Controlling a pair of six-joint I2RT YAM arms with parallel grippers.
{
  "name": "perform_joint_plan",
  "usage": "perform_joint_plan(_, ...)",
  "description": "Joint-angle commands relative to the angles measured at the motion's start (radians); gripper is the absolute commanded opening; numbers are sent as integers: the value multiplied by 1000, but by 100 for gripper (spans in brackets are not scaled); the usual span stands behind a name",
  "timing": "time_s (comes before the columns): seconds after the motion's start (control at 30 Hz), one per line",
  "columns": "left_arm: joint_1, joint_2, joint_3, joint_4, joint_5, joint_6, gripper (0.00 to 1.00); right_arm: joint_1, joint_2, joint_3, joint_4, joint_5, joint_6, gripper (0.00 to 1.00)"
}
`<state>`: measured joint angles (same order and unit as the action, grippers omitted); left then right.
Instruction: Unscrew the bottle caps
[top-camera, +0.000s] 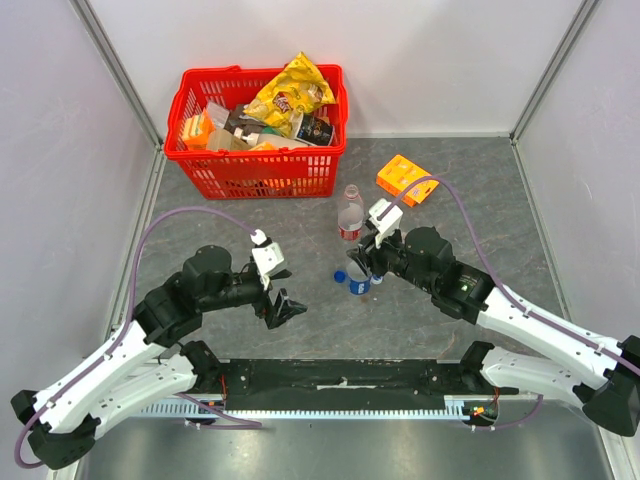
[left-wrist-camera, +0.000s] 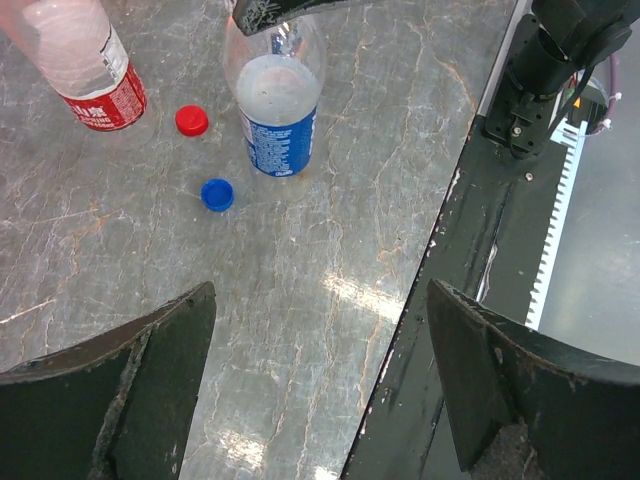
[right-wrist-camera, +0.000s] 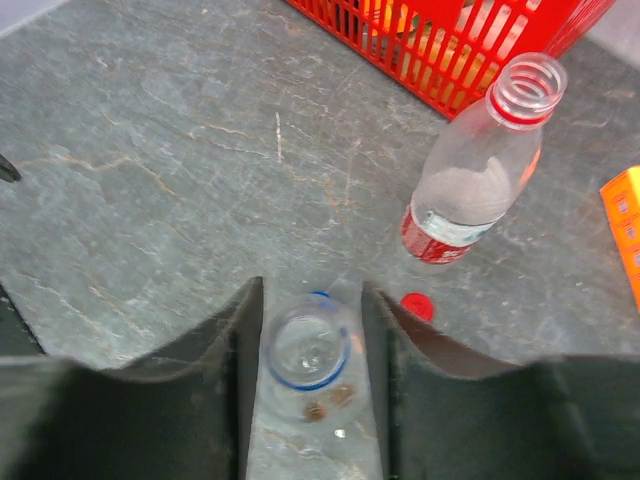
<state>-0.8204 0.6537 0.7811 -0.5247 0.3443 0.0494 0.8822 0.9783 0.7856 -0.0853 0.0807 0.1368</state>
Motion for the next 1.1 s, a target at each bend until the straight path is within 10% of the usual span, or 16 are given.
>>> perform_joint_plan(0.0, -2, -11, 0, 20, 13, 40, 91, 8, -23, -5, 21, -15, -6, 61)
perform_joint_plan(0.23, -2, -16, -3, 22, 15, 40, 91, 8, -43, 21, 16, -30, 4, 98)
perform_joint_plan(1.07, -2, -55, -31, 22, -37, 26, 91, -29, 272, 412, -47, 257, 72, 97)
